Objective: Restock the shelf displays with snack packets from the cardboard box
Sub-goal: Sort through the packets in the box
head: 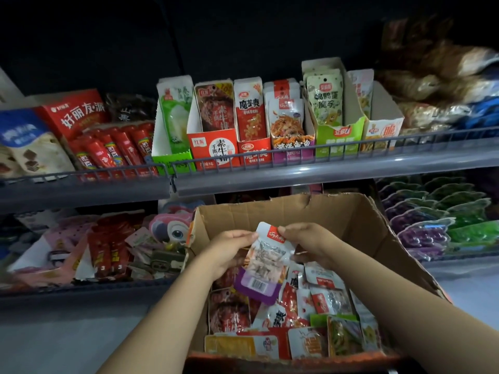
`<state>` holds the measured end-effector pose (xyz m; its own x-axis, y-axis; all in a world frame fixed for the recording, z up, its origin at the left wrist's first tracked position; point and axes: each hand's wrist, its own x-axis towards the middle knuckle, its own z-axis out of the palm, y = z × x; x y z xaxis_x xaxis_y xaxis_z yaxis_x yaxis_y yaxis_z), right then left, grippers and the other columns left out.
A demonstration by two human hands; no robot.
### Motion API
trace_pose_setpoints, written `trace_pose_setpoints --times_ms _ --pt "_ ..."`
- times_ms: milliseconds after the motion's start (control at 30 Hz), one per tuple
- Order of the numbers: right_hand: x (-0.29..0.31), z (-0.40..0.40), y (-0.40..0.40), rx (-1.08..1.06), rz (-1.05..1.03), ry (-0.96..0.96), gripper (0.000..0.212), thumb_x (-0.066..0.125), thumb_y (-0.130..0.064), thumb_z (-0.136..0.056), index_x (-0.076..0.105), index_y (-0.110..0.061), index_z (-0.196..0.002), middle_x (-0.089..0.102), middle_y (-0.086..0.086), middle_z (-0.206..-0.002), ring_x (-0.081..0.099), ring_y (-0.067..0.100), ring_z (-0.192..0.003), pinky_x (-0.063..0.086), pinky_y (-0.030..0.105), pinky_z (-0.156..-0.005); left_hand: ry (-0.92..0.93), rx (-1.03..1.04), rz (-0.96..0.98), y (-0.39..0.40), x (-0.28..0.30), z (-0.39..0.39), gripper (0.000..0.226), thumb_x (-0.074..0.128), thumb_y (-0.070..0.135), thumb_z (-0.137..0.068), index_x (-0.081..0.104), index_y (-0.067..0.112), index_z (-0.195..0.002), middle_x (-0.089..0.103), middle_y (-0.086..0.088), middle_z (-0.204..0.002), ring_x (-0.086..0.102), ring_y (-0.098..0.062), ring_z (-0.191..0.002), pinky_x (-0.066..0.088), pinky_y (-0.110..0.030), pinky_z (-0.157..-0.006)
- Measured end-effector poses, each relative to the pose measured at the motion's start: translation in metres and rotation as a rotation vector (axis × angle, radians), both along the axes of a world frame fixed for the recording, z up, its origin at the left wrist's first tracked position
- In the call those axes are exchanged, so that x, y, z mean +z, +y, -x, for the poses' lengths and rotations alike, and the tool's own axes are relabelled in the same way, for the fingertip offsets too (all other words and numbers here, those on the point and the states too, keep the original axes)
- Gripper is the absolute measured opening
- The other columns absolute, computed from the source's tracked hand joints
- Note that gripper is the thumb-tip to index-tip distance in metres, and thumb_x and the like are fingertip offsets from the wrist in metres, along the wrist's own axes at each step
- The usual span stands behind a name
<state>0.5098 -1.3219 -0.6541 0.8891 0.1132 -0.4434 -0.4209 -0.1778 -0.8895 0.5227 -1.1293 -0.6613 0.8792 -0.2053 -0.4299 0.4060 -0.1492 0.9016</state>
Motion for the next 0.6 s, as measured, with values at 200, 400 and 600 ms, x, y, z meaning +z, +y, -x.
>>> trace_pose_setpoints --times_ms 200,400,600 --pt "0.023 -0.008 -0.001 -0.090 -0.285 -0.064 0.019 0.059 -0.025 -0.092 0.066 -0.009 -0.087 0.068 0.012 -0.087 0.065 0.020 -0.077 0.050 0.027 -0.068 0.129 -0.043 0.247 -0.003 0.022 0.004 0.055 0.060 0.044 -0.075 0.060 0.006 -0.115 0.069 -0.017 -0.110 0.065 -0.030 -0.103 0.049 -0.042 -0.094" --pt "0.036 -0.013 -0.003 -0.035 -0.425 -0.231 0.021 0.060 -0.029 -0.083 0.067 -0.009 -0.084 0.070 0.006 -0.085 0.064 0.017 -0.084 0.047 0.031 -0.085 0.238 -0.093 0.262 -0.004 0.033 0.007 0.067 0.061 0.055 -0.068 0.057 0.011 -0.118 0.062 -0.020 -0.121 0.058 -0.035 -0.113 0.051 -0.052 -0.088" --pt "0.047 -0.017 -0.010 -0.025 -0.524 -0.281 0.032 0.060 -0.030 -0.078 0.064 -0.003 -0.095 0.066 0.007 -0.089 0.062 0.016 -0.088 0.049 0.027 -0.086 0.221 -0.025 0.337 -0.010 0.033 -0.004 0.064 0.066 0.039 -0.069 0.059 -0.003 -0.116 0.062 -0.027 -0.115 0.061 -0.029 -0.091 0.057 -0.033 -0.071"
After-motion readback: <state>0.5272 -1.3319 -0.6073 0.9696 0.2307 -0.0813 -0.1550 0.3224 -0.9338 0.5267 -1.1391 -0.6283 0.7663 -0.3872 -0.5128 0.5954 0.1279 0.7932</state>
